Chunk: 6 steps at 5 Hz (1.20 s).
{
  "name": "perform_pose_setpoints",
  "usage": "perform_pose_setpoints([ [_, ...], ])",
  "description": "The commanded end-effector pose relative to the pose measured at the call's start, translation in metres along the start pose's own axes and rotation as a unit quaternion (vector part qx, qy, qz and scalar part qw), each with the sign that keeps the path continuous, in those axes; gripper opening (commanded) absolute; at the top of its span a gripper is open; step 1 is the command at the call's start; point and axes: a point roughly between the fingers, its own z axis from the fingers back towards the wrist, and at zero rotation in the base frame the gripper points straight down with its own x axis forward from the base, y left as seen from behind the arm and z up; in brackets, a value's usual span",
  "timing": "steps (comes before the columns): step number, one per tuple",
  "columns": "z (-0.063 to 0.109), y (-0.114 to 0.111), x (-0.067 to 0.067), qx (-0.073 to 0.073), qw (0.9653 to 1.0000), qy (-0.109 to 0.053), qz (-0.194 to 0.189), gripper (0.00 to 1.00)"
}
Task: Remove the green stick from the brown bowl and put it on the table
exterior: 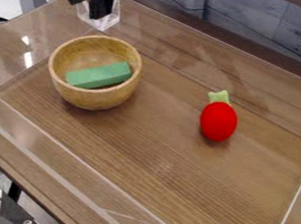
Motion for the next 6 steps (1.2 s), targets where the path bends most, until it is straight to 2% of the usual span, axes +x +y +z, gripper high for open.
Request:
perform_pose_setpoints([
  [1, 0.001, 0.001, 0.012, 0.015, 0.9997, -0.021, 0.000, 1.00],
  [2, -0.013, -0.007, 0.021, 0.014, 0.9996, -0.021, -0.010, 1.00],
  [4, -0.022, 0.002, 0.025, 0.013, 0.9995, -0.027, -0.008, 1.00],
  [6, -0.008, 0.012, 0.030, 0.014, 0.9988, -0.037, -0.028, 1.00],
])
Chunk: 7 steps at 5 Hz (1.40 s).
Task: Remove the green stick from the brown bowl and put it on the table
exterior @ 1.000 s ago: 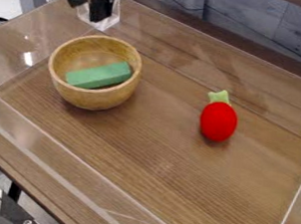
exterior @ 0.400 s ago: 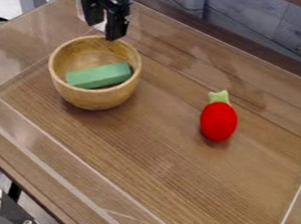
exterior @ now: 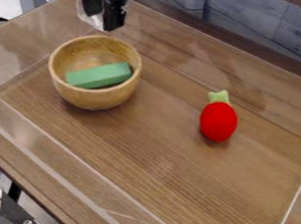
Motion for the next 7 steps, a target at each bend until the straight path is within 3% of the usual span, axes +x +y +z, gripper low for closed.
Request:
perform_pose_setpoints([
  [1, 0.009, 0.018, 0.011, 0.015, 0.9991, -0.020, 0.034, 1.00],
  [2, 0.005, 0.024, 0.017, 0.016, 0.9981, -0.020, 0.056, 1.00],
  [4, 0.013, 0.042, 0.006, 0.018, 0.9969, -0.020, 0.073, 1.00],
  [5, -0.004, 0.040, 0.010, 0.008, 0.9997, -0.012, 0.021, 1.00],
  [7, -0.032, 0.029, 0.005, -0.003, 0.9999, 0.004, 0.013, 1.00],
])
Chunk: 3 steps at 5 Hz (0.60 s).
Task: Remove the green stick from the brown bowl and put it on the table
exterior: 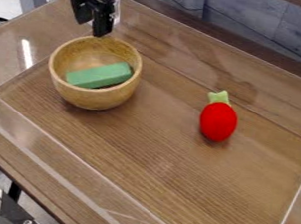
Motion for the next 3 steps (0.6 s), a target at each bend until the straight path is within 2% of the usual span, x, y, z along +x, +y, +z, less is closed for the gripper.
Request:
perform_pose_setpoints([
  [1, -0.002, -0.017, 0.000, -0.001, 0.9996, 0.003, -0.029, 1.00],
  [2, -0.008, -0.032, -0.003, -0.009, 0.9986, 0.011, -0.051, 1.00],
  [3, -0.017, -0.045, -0.007, -0.013, 0.9978, 0.017, -0.062, 0.00],
])
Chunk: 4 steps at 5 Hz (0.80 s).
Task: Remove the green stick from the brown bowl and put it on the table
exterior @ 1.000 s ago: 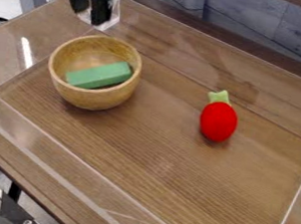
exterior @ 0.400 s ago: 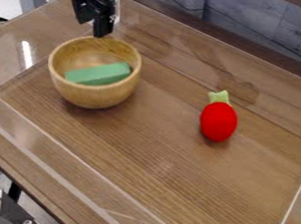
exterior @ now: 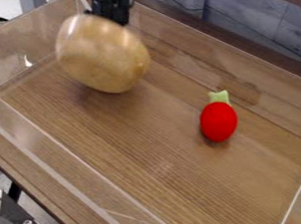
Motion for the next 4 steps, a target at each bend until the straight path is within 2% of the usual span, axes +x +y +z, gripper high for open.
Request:
perform_pose_setpoints([
  [1, 0.008, -0.003, 0.005, 0.017, 0.9998, -0.009, -0.008, 0.00],
  [2, 0.000, -0.006, 0.006, 0.016, 0.9998, 0.005, -0.014, 0.00],
  [4, -0.003, 0.025, -0.002, 0.018, 0.9991, 0.030, 0.026, 0.00],
])
